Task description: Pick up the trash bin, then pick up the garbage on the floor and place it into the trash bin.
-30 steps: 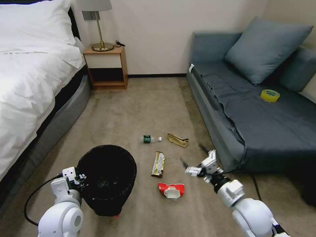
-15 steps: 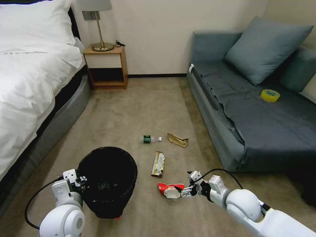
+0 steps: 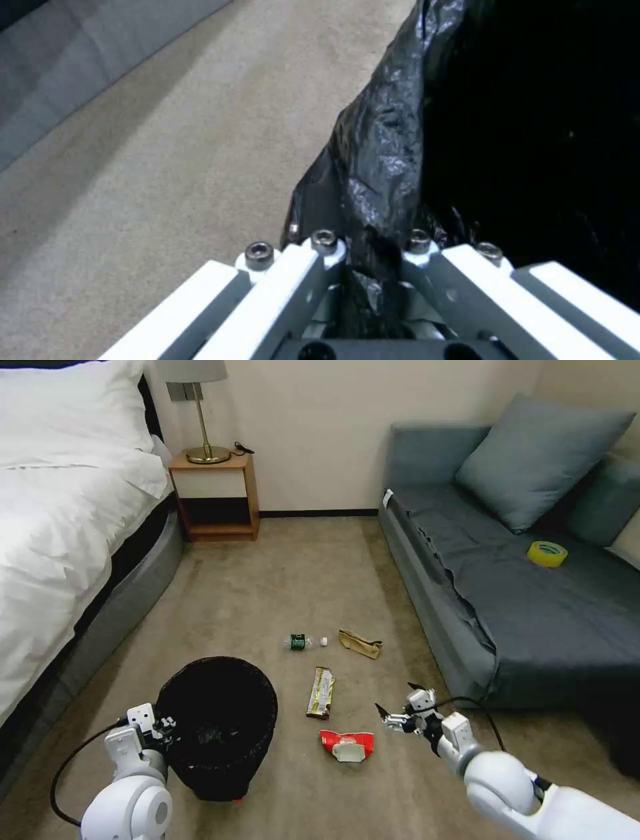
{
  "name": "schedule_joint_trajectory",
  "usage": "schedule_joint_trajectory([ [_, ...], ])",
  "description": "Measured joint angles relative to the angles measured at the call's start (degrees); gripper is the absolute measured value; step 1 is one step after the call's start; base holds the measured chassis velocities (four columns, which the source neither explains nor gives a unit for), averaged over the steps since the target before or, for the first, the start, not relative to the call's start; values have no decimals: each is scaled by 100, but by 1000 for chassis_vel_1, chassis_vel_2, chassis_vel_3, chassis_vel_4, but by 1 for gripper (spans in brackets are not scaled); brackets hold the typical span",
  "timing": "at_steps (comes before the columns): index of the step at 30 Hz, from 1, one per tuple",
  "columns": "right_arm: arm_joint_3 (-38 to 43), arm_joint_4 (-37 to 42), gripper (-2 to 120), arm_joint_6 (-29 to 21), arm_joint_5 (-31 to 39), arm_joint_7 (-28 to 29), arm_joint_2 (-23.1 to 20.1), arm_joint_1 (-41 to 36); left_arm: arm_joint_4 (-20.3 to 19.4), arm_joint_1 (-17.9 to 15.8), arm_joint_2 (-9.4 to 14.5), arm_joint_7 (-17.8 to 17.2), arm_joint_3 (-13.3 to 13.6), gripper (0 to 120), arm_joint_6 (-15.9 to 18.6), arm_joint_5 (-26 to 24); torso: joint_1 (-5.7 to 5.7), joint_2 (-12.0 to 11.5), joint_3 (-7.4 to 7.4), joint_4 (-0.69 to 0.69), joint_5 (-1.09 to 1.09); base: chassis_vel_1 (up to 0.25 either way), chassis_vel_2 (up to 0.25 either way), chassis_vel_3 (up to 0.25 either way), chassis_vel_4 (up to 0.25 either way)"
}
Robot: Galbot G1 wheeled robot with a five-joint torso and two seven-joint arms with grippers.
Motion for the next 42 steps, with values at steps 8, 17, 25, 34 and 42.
schedule_joint_trajectory([
  [8,-8,-427,100,153,-533,-2123,260,232,30,22,-34,41,8,2,-59,52,0,0,0,2,0,0,0,0,0],
  [17,-962,-1392,100,-69,-846,-3565,604,1229,151,3,-81,88,-12,2,-95,188,-1,0,0,1,-1,0,0,0,0],
  [25,-1999,-2432,100,-18,-983,-3607,1085,2251,210,20,-141,111,-72,2,-127,280,0,0,0,3,0,0,0,0,0],
  [34,-2469,-3003,100,177,-1057,-3619,1300,2688,208,61,-213,134,-74,2,-187,380,-1,0,0,3,0,0,0,0,0],
  [42,-2747,-3614,98,497,-1250,-3628,1434,2778,166,95,-233,141,-92,2,-240,407,-1,0,0,1,0,0,0,0,0],
])
